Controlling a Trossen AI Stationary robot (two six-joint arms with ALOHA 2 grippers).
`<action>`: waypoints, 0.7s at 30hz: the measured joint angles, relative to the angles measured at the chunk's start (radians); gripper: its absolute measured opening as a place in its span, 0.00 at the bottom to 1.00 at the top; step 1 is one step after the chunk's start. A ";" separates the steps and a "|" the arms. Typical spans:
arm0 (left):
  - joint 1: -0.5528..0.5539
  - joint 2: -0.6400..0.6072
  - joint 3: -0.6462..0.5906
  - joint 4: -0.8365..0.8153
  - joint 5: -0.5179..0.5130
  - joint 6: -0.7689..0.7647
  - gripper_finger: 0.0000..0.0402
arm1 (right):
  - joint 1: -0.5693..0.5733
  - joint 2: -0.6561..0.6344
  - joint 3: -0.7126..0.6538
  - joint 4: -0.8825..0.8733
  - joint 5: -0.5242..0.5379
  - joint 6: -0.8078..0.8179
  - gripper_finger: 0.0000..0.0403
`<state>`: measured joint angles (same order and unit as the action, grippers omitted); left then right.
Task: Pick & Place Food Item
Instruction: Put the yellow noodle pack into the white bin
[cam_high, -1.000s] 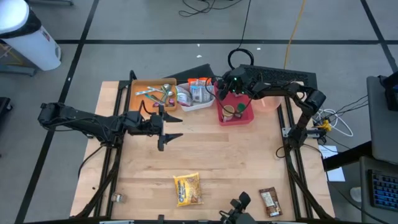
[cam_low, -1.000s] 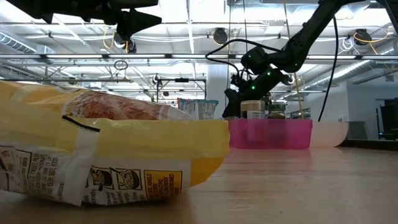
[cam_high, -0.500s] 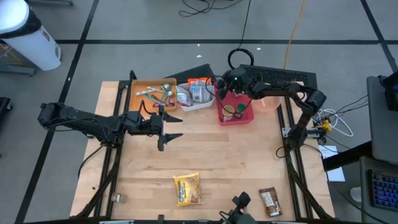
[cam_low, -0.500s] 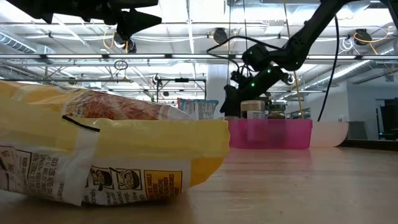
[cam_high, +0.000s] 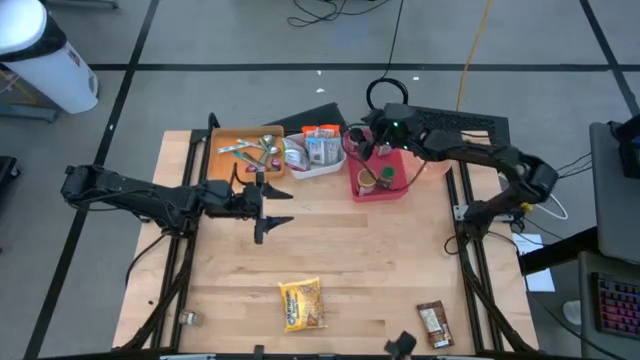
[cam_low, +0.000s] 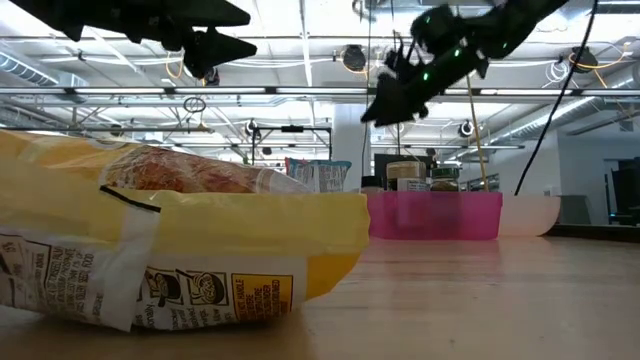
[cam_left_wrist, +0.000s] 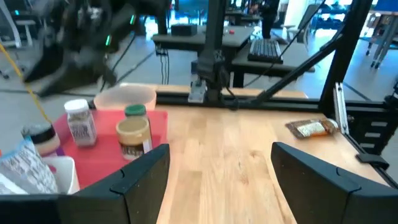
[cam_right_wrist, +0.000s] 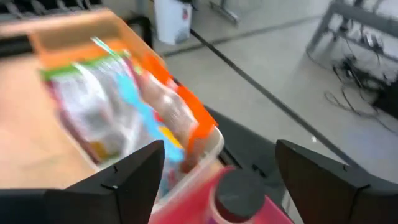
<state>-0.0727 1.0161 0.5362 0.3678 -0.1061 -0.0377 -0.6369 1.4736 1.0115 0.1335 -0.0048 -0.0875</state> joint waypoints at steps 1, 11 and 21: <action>0.000 0.000 0.000 -0.010 0.002 -0.010 0.72 | 0.015 -0.025 0.000 -0.011 0.000 0.000 0.74; -0.019 0.000 0.000 -0.036 0.157 -0.047 0.72 | 0.225 -0.151 0.000 -0.043 -0.014 0.073 0.74; -0.093 0.015 0.000 -0.207 0.158 -0.221 0.72 | 0.528 -0.150 -0.235 0.125 -0.287 0.171 0.73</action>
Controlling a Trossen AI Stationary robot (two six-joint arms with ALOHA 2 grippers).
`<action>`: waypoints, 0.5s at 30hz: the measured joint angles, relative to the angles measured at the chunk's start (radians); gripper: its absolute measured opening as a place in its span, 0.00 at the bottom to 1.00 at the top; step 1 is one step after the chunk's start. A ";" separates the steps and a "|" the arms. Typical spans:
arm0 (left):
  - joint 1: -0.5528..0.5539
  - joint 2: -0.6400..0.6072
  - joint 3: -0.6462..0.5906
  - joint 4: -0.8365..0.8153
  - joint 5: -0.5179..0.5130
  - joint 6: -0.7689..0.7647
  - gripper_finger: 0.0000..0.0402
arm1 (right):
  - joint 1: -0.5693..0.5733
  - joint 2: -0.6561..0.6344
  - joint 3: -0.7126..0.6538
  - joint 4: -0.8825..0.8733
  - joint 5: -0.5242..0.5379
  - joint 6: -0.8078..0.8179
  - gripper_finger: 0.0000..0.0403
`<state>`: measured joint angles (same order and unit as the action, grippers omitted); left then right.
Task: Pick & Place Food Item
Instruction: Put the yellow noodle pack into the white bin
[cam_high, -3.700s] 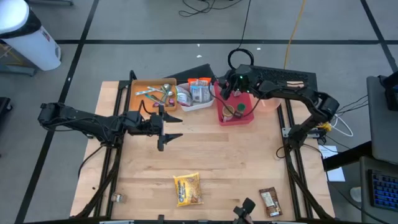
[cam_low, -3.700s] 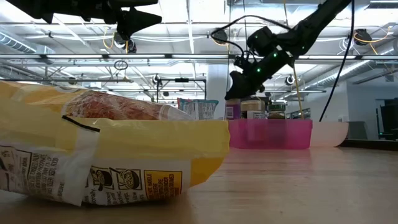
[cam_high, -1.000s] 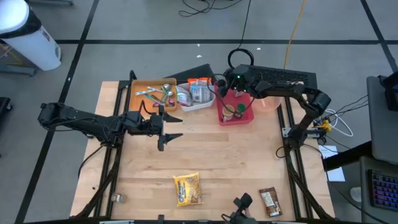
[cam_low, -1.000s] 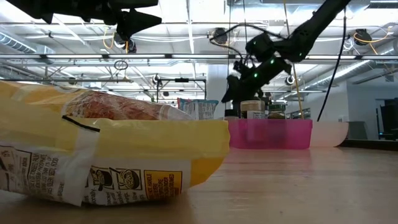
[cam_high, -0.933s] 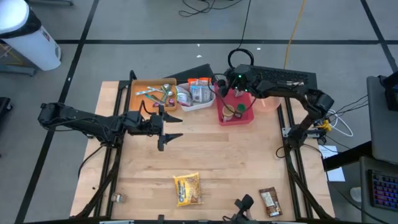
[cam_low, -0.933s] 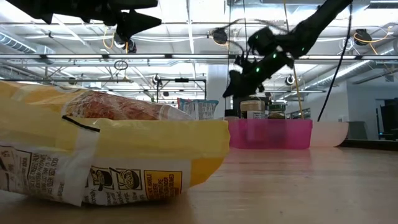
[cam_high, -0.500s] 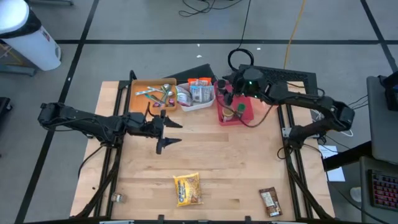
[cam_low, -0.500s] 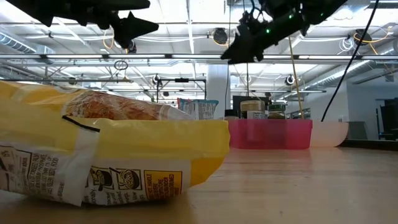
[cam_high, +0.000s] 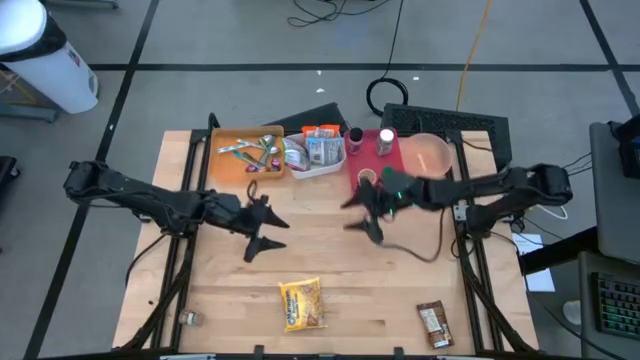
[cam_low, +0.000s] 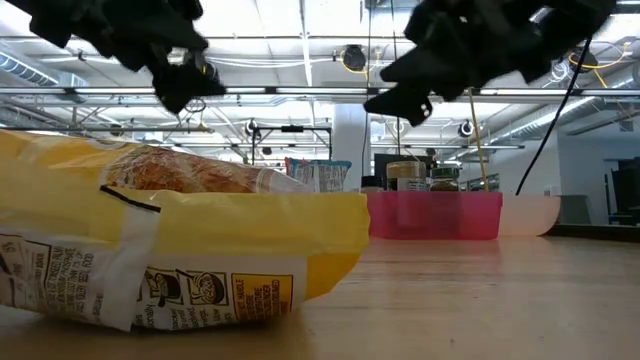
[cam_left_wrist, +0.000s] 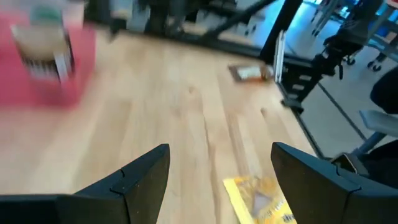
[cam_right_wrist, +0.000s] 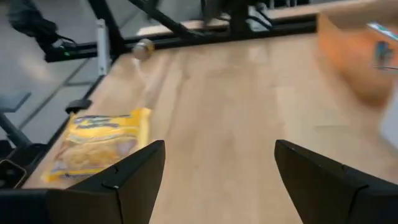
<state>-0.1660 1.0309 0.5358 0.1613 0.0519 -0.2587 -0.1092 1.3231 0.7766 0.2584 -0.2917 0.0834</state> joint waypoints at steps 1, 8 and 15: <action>-0.005 0.015 0.000 -0.011 0.000 -0.031 0.72 | 0.037 0.000 -0.044 0.064 0.030 0.014 0.73; -0.053 0.210 0.000 -0.035 0.011 -0.212 0.72 | 0.254 0.083 -0.290 0.620 0.218 0.132 0.73; -0.083 0.445 -0.001 0.059 0.138 -0.334 0.72 | 0.368 0.159 -0.300 0.711 0.260 0.270 0.73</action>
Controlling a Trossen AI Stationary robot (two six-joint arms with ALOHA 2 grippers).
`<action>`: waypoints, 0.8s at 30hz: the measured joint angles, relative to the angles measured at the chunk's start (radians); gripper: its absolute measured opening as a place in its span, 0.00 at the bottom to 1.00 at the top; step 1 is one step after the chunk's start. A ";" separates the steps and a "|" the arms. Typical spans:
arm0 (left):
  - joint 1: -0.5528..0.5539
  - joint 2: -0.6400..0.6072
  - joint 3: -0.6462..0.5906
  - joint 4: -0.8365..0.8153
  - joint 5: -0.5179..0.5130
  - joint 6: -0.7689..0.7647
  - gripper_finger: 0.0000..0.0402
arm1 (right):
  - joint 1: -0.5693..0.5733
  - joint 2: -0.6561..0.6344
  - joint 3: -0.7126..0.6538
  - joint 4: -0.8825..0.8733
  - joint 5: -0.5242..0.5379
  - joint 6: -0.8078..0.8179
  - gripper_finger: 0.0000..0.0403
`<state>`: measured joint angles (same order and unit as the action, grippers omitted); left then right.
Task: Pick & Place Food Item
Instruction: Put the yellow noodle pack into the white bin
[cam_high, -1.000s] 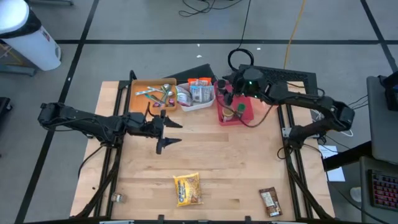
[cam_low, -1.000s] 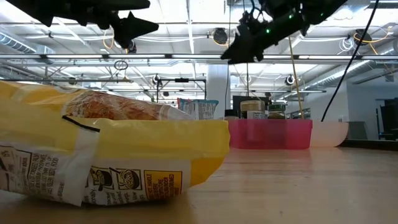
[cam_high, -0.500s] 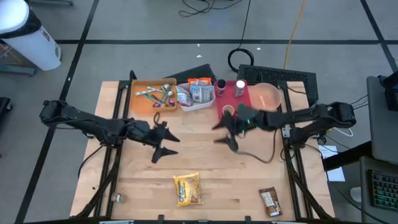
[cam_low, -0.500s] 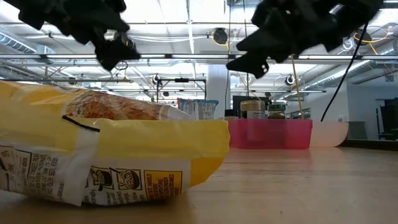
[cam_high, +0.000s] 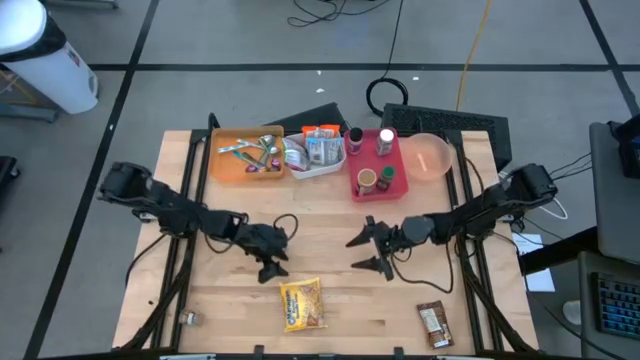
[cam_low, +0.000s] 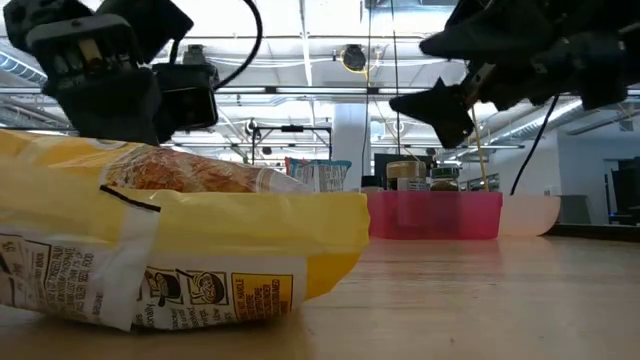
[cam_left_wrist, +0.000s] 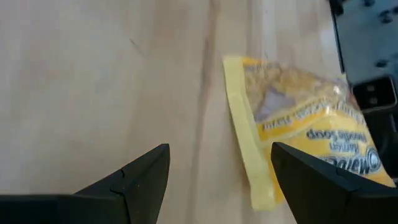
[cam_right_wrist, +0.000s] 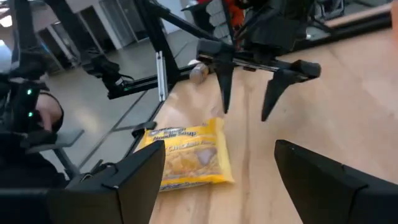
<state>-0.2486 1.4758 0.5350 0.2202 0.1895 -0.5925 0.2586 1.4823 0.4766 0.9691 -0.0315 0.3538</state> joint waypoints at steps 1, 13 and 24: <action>-0.006 0.026 0.000 0.022 0.022 -0.014 0.72 | 0.015 0.010 0.002 0.000 0.021 0.014 0.73; -0.121 0.236 0.002 0.330 0.161 -0.196 0.72 | 0.165 0.051 0.005 -0.004 0.231 0.126 0.73; -0.229 0.242 0.069 0.376 0.018 -0.187 0.65 | 0.296 0.050 0.005 -0.009 0.404 0.144 0.73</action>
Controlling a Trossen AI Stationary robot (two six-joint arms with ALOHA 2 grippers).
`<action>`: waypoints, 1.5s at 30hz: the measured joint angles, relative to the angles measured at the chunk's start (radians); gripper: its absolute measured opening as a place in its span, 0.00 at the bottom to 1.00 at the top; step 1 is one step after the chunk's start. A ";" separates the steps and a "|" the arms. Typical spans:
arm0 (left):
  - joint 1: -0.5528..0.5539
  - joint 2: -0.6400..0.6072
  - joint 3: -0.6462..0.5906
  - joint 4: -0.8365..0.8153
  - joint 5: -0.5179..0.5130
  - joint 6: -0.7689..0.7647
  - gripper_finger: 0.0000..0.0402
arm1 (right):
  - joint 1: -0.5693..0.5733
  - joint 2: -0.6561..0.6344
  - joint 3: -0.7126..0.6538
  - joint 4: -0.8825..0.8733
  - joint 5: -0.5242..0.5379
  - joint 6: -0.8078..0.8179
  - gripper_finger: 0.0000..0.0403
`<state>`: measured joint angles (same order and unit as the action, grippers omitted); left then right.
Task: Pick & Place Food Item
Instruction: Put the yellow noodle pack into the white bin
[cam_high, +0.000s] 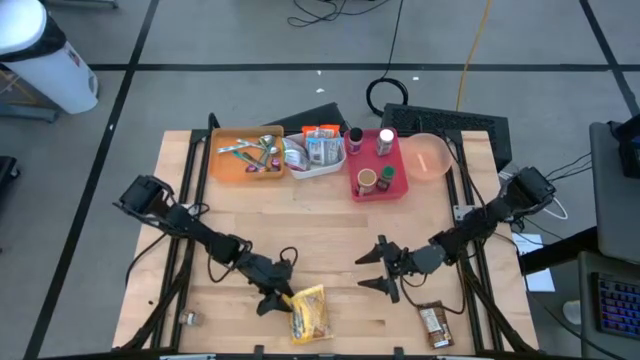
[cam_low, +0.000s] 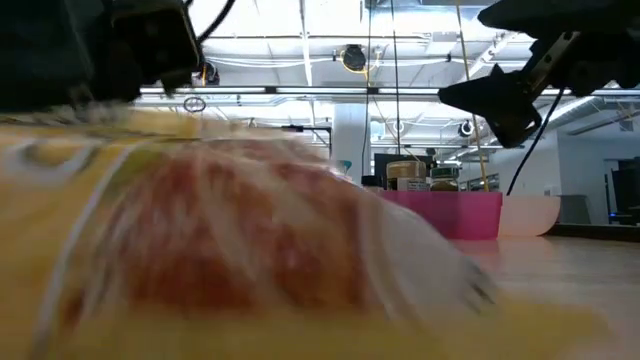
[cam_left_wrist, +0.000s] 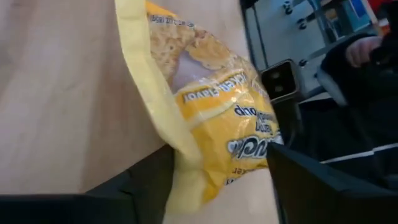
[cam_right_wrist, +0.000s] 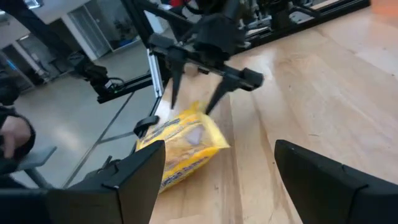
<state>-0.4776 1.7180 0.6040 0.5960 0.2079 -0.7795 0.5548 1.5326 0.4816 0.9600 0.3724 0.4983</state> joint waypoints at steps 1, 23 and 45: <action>-0.009 0.000 0.011 -0.003 -0.006 0.009 0.62 | 0.010 0.000 0.000 0.000 0.015 0.008 0.73; -0.159 0.012 0.075 0.008 -0.327 -0.013 0.30 | 0.168 0.000 0.000 -0.009 0.204 0.117 0.73; -0.115 0.093 0.076 0.009 -0.206 -0.125 0.67 | 0.194 0.002 0.000 -0.029 0.234 0.130 0.73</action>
<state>-0.5925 1.8114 0.6800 0.6046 0.0017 -0.9043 0.7490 1.5341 0.4816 0.9305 0.6062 0.6282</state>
